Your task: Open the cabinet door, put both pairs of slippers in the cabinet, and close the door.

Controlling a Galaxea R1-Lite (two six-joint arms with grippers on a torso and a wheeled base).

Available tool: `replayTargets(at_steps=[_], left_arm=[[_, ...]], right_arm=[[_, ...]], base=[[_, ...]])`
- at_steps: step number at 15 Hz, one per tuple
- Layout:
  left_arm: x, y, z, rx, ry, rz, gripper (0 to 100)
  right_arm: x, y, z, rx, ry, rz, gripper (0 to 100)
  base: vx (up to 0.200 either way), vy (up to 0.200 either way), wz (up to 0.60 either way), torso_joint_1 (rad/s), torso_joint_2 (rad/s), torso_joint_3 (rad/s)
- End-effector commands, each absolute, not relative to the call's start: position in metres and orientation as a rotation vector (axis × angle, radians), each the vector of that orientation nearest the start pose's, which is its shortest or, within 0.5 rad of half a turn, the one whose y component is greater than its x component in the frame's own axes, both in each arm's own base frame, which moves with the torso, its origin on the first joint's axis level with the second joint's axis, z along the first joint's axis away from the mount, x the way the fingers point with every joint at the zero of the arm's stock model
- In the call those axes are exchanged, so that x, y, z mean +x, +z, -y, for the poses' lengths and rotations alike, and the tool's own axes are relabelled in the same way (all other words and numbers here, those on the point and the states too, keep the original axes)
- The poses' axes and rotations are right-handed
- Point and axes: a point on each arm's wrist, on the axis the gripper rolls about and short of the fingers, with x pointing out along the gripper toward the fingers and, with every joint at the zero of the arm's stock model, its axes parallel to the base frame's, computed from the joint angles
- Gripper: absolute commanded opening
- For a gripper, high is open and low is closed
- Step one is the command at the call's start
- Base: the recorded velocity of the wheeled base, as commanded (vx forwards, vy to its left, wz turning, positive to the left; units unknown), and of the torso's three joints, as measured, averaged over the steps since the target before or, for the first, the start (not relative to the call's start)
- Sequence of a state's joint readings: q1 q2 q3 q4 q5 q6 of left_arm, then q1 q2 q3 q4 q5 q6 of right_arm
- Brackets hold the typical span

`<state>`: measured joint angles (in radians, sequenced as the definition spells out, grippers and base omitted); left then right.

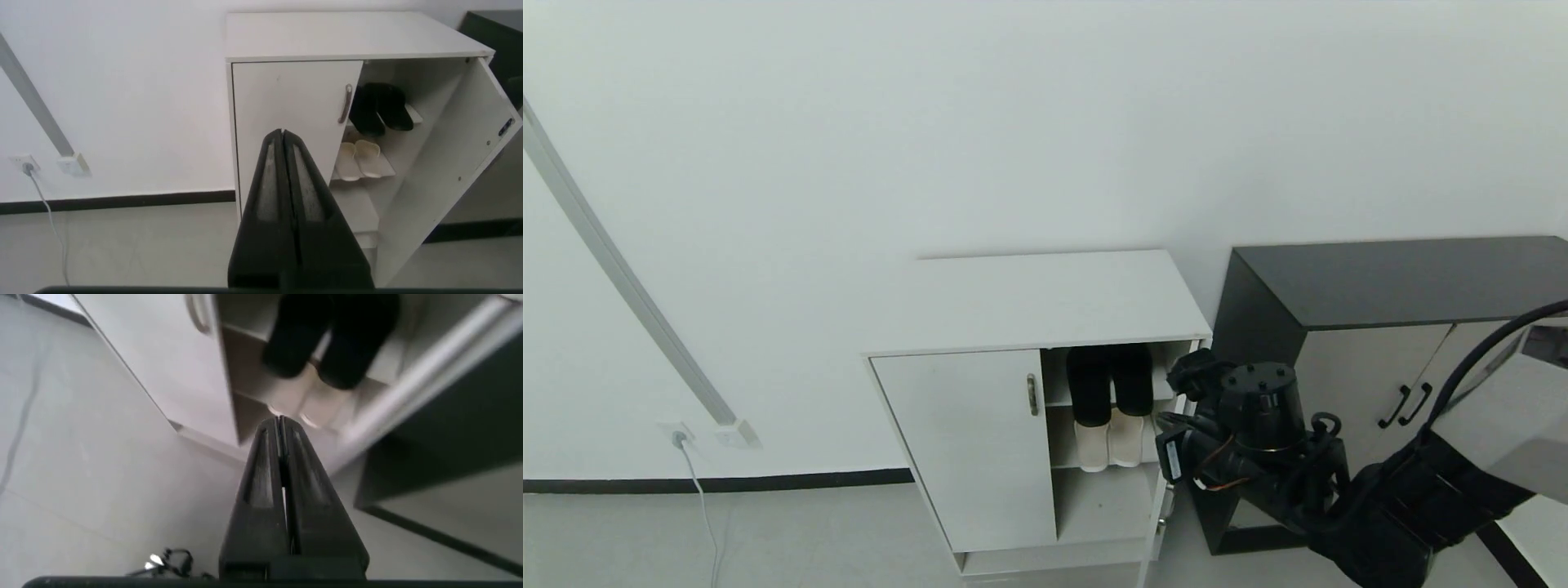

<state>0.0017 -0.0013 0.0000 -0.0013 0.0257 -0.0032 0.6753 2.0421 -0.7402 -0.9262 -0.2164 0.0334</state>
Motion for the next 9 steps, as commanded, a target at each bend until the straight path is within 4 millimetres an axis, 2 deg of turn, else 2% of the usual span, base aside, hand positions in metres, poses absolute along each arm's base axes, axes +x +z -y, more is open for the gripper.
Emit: replayTargets(at_steps=[1, 5, 9], left_arm=[[-0.023, 0.076, -0.001, -0.003, 0.029, 0.002, 0], [-0.023, 0.076, -0.001, -0.003, 0.029, 0.002, 0], [-0.023, 0.076, -0.001, -0.005, 0.029, 0.002, 0]], right_arm=[[0.272, 0.079, -0.197, -0.146, 0.417, -0.381, 0], [0.272, 0.055, -0.186, -0.174, 0.392, -0.464, 0], [0.284, 0.032, -0.191, -0.183, 0.386, -0.493, 0]], base=[[0.000, 0.000, 0.00, 0.000, 0.00, 0.000], [0.000, 0.000, 0.00, 0.000, 0.00, 0.000], [0.000, 0.000, 0.00, 0.000, 0.00, 0.000]])
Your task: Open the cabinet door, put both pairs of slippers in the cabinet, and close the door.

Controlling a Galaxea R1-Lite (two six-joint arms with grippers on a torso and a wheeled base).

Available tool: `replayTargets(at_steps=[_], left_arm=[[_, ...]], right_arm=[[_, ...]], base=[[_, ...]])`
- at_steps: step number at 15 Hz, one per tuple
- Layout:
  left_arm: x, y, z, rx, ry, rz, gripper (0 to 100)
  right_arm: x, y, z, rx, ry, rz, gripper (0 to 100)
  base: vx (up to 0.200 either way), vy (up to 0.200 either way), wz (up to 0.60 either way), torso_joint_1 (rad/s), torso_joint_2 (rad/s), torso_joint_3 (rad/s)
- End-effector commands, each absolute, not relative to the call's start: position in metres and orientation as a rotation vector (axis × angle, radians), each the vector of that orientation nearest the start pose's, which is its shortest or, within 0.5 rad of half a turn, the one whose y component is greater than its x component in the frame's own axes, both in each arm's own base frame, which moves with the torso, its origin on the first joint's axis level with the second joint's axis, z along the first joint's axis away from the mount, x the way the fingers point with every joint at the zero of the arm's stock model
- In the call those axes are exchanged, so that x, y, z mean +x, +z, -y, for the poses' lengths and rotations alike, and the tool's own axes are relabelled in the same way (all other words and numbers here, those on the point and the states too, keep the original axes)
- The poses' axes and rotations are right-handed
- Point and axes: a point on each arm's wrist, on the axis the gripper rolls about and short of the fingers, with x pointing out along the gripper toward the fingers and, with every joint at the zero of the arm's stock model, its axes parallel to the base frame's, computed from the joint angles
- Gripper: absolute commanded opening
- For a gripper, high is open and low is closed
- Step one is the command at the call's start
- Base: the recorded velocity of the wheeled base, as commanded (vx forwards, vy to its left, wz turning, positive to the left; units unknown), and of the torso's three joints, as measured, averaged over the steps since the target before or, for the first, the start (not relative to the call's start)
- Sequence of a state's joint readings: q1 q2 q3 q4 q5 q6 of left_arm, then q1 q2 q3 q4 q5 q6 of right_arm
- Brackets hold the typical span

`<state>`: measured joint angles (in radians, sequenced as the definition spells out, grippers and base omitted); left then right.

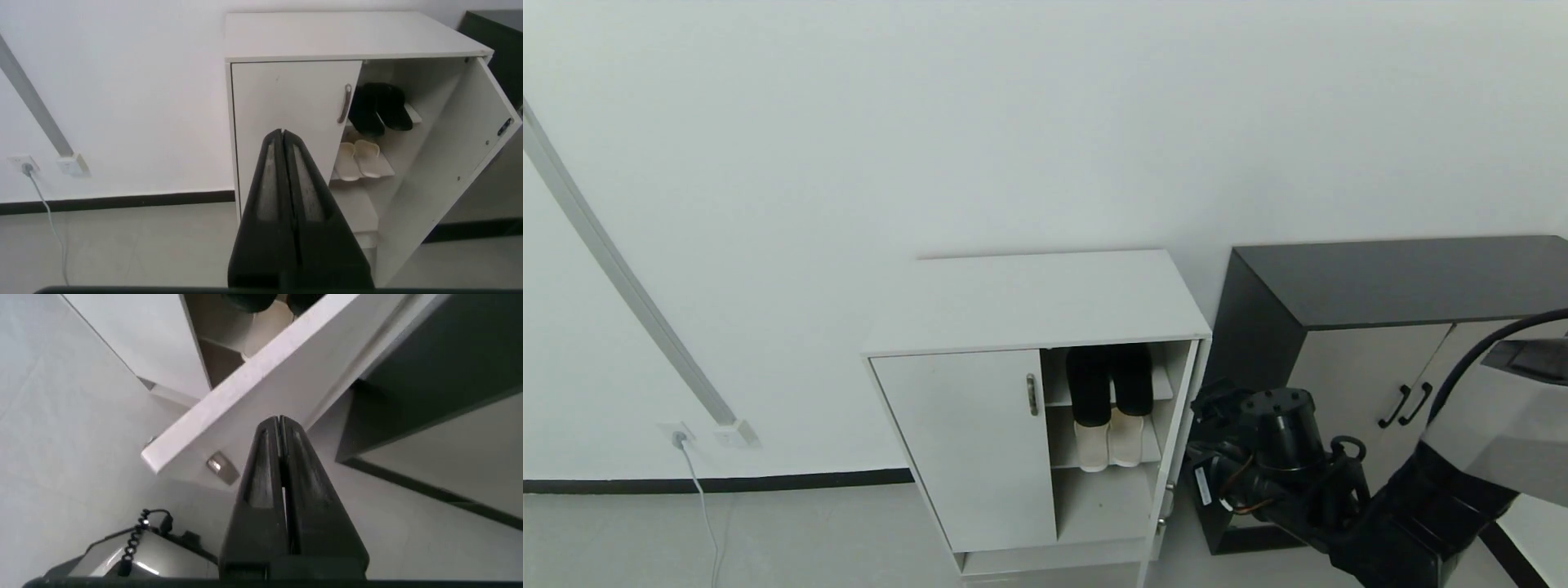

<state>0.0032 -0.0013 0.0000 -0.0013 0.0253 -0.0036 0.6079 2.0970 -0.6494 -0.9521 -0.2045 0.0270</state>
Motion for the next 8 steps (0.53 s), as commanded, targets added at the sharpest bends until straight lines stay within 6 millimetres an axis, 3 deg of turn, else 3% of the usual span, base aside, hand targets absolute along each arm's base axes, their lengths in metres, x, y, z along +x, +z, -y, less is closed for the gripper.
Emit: replayTargets(at_steps=[1, 4, 8], left_arm=[[-0.023, 0.076, -0.001, -0.005, 0.029, 0.002, 0], [-0.023, 0.076, -0.001, -0.005, 0.029, 0.002, 0], [-0.023, 0.076, -0.001, -0.005, 0.029, 0.002, 0]], right_arm=[[0.289, 0.028, -0.195, -0.183, 0.388, -0.489, 0], [0.303, 0.023, -0.206, -0.164, 0.390, -0.468, 0], [0.312, 0.032, -0.217, -0.061, 0.432, -0.401, 0]], base=[[0.000, 0.000, 0.00, 0.000, 0.00, 0.000], [0.000, 0.000, 0.00, 0.000, 0.00, 0.000], [0.000, 0.000, 0.00, 0.000, 0.00, 0.000]])
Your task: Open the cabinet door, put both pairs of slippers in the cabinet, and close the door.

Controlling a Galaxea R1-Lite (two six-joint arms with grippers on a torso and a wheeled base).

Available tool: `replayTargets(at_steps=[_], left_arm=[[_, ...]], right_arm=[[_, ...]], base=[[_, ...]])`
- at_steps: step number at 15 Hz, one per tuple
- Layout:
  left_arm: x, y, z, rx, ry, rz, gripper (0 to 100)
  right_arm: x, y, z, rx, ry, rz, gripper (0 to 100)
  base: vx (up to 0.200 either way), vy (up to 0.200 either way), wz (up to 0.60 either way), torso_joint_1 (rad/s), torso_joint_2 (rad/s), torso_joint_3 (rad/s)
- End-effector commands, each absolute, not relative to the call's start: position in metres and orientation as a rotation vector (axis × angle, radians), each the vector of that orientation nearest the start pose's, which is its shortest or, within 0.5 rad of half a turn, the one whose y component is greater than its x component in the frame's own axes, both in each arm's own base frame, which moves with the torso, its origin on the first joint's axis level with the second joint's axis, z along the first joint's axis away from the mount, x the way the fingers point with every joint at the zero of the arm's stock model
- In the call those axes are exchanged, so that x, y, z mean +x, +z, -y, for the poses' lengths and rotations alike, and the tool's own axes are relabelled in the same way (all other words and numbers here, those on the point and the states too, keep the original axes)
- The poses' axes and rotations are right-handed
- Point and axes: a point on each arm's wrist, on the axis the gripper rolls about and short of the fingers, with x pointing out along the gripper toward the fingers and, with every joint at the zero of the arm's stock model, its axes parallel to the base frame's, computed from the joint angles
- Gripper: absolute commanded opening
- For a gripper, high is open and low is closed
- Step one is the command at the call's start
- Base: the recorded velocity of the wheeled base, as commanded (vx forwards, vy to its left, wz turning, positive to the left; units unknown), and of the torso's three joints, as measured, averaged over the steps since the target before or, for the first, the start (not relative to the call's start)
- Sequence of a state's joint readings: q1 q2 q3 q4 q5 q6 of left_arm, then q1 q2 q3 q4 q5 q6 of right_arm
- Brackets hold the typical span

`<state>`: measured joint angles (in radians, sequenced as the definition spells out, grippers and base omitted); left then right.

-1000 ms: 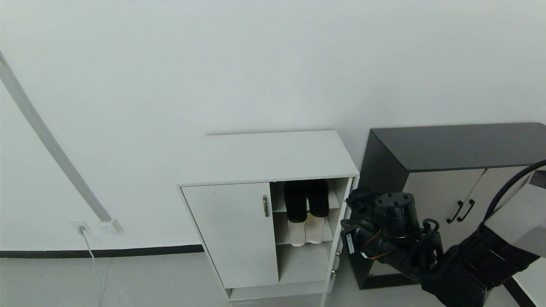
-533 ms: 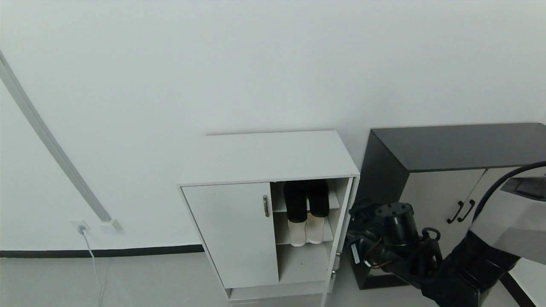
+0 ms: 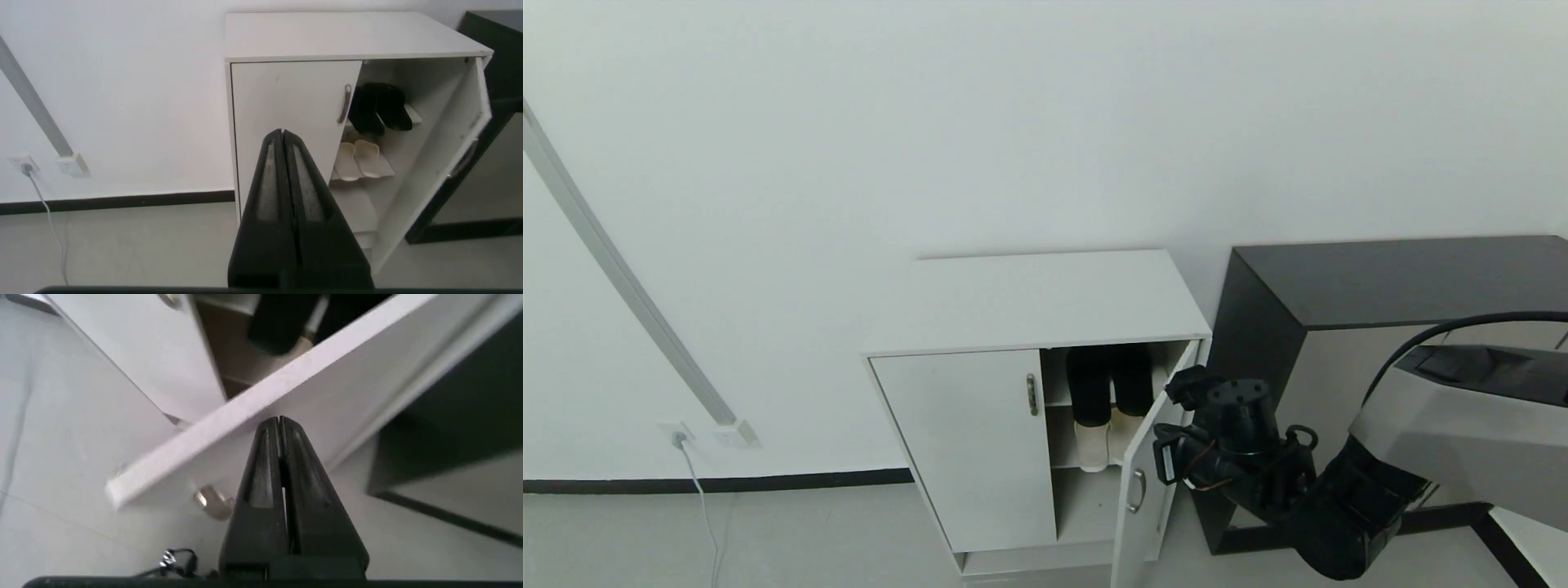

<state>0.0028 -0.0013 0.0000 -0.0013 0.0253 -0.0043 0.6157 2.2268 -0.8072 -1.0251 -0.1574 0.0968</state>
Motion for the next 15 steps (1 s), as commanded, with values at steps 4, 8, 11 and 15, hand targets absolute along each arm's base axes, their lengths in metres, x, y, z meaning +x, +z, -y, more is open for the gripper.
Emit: replayTargets(at_steps=[4, 8, 11, 15], left_arm=[[-0.023, 0.076, -0.001, -0.005, 0.031, 0.002, 0], [-0.023, 0.076, -0.001, -0.002, 0.029, 0.002, 0], [-0.023, 0.076, -0.001, -0.002, 0.029, 0.002, 0], [-0.023, 0.076, -0.001, -0.005, 0.029, 0.002, 0]], right_arm=[[0.301, 0.034, -0.211, -0.006, 0.520, -0.314, 0], [0.280, 0.026, -0.198, 0.006, 0.586, -0.305, 0], [0.268, 0.021, -0.194, 0.001, 0.595, -0.319, 0], [0.265, 0.020, -0.196, 0.000, 0.606, -0.317, 0]], base=[[0.000, 0.000, 0.00, 0.000, 0.00, 0.000], [0.050, 0.000, 0.00, 0.001, 0.00, -0.001], [0.200, 0.000, 0.00, -0.007, -0.01, 0.005], [0.100, 0.000, 0.00, 0.011, 0.00, 0.002]])
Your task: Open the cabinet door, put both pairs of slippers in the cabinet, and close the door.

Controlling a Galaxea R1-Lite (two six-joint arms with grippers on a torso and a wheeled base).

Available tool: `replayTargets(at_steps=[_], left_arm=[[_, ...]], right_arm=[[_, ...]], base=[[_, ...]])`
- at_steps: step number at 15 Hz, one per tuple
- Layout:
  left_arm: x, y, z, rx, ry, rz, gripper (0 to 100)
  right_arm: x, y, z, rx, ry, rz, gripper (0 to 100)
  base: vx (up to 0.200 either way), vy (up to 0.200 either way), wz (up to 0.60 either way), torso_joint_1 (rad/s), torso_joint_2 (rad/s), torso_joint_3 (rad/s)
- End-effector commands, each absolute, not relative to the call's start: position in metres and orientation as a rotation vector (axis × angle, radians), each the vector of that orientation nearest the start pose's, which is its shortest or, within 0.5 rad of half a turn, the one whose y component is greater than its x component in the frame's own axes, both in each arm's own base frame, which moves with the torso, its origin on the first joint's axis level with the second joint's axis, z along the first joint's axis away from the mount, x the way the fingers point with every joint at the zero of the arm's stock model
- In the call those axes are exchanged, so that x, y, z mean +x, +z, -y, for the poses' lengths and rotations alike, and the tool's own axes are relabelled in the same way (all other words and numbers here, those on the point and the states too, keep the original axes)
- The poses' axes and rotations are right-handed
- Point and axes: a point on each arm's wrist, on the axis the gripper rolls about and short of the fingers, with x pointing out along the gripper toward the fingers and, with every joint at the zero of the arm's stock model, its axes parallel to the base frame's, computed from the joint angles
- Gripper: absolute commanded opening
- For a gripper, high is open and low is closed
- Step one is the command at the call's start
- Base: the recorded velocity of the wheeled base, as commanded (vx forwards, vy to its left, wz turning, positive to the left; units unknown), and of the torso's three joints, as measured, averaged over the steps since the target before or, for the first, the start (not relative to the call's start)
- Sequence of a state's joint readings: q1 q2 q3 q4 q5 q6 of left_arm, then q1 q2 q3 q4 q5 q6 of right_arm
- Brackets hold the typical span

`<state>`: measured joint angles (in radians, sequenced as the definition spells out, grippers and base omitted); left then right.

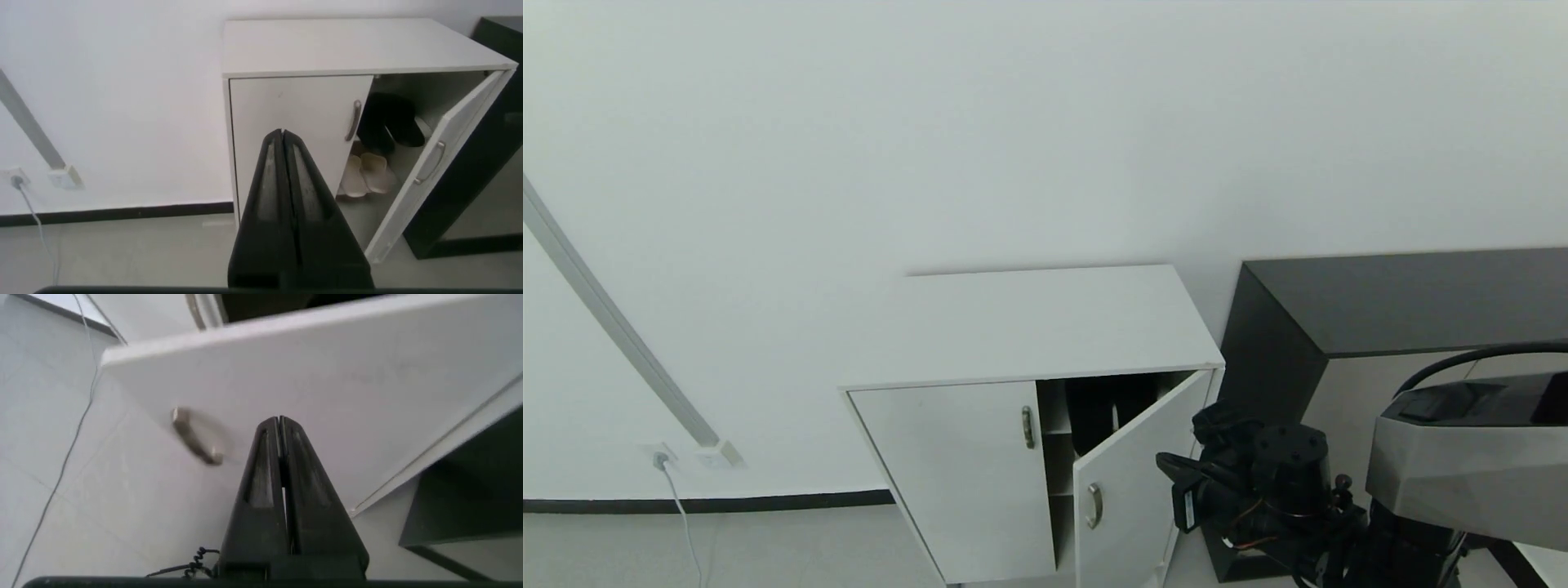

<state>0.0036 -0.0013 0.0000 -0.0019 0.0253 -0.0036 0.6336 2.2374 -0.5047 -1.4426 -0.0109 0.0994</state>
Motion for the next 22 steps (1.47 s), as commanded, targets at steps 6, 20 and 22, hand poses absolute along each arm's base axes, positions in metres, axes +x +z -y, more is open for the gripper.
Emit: replayTargets(at_steps=[6, 20, 22], left_arm=[[-0.023, 0.076, -0.001, -0.005, 0.029, 0.002, 0], [-0.023, 0.076, -0.001, -0.006, 0.032, 0.002, 0], [-0.023, 0.076, -0.001, -0.006, 0.034, 0.002, 0]], right_arm=[[0.267, 0.019, -0.200, -0.002, 0.612, -0.314, 0], [0.319, 0.004, -0.228, 0.012, 0.585, -0.279, 0], [0.325, 0.000, -0.230, 0.014, 0.581, -0.269, 0]], base=[[0.000, 0.000, 0.00, 0.000, 0.00, 0.000], [0.000, 0.000, 0.00, 0.000, 0.00, 0.000], [0.000, 0.000, 0.00, 0.000, 0.00, 0.000]])
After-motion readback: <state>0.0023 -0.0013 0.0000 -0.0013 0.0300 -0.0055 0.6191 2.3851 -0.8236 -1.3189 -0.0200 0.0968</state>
